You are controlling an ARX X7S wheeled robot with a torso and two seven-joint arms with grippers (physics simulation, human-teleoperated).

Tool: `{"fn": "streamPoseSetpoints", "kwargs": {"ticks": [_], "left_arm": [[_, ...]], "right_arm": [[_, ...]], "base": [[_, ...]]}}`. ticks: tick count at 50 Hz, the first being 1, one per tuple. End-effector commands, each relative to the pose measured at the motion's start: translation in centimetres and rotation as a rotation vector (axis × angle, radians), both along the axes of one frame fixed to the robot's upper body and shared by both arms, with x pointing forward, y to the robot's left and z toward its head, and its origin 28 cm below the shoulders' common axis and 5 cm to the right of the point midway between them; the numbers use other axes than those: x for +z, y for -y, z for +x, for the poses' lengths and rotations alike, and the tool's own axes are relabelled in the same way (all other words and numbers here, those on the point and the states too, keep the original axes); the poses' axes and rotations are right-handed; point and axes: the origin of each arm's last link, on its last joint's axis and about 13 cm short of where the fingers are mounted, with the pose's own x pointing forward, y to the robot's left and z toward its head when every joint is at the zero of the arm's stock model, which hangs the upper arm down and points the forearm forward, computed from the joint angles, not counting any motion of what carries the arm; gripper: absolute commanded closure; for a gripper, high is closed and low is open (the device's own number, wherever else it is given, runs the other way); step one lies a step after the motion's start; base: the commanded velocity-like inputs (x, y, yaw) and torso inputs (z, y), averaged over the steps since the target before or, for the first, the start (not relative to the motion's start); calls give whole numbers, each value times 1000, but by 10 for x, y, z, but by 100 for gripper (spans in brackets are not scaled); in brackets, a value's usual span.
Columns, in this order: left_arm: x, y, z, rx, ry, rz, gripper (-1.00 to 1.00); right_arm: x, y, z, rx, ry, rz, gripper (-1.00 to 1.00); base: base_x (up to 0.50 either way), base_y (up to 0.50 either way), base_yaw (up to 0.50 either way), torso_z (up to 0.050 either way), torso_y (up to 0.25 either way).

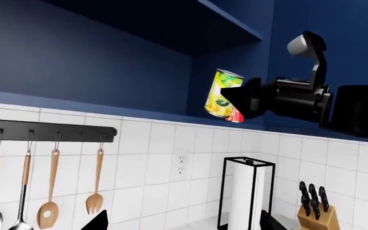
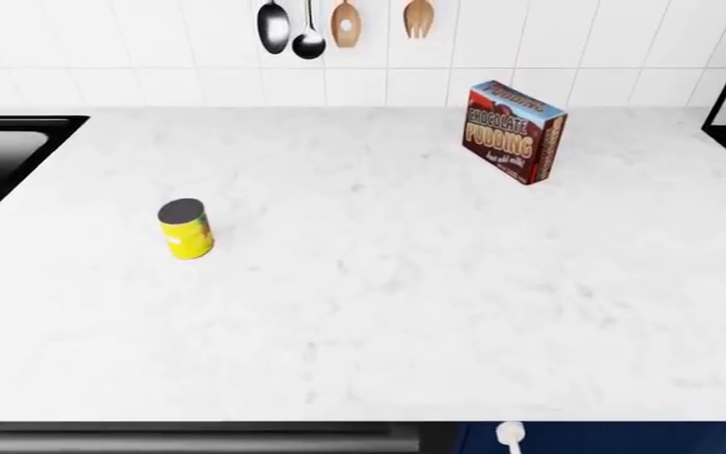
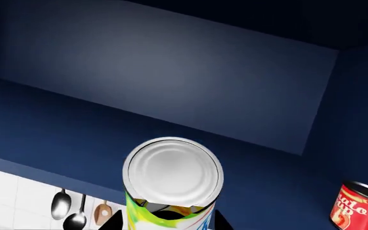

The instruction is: Pick the cans from the counter and place them in their designated side in the cabinet.

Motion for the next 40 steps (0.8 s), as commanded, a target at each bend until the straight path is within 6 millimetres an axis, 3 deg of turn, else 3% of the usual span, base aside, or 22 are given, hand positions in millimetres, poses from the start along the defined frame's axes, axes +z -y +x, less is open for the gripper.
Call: {"fn": "streamPoseSetpoints", "kwargs": {"ticks": [1, 40], "left_arm": [[0, 0, -2, -1, 3, 2, -100], [1, 1, -3, -1, 6, 1, -100]], "right_arm": [[3, 0, -2, -2, 13, -9, 100], [3, 0, -2, -2, 13, -9, 100]], "base": [[0, -62, 0, 0, 0], [0, -164, 0, 0, 0]]}}
